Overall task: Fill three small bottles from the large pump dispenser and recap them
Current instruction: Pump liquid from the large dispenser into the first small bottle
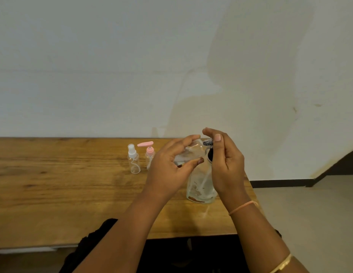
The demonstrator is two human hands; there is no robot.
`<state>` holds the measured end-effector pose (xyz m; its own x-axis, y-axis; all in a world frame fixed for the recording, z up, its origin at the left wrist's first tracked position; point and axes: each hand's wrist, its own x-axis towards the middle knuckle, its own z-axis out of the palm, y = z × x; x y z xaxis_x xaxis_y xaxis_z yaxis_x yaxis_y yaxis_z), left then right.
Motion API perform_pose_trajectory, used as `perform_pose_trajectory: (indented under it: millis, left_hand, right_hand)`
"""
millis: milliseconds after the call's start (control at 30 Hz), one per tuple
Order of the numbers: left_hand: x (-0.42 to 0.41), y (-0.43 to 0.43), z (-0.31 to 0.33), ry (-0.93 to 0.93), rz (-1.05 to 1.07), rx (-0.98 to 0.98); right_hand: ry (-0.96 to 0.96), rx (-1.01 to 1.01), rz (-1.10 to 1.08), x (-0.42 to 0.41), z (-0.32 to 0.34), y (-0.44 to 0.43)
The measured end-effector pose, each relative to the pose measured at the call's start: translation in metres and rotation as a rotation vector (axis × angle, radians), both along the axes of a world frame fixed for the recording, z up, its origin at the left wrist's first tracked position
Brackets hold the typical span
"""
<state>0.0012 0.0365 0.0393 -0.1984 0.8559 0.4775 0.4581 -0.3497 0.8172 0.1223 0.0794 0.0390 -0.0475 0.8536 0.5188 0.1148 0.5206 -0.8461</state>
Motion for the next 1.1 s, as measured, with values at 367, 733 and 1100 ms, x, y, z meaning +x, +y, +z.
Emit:
perform_pose_trajectory:
  millis: [367,733,1100]
  left_hand:
    - [-0.001,0.001,-0.003,-0.011,-0.008,-0.042]
    - [0.001,0.001,0.003,-0.005,0.005,0.028]
    - [0.002,-0.001,0.001,-0.010,0.002,0.033]
  right_hand:
    - [-0.079,0.063,-0.056,0.000,-0.006,0.004]
    - [-0.028,0.041,-0.043,-0.002,0.003,0.001]
    - [-0.034,0.066,-0.046,0.001,0.000,0.001]
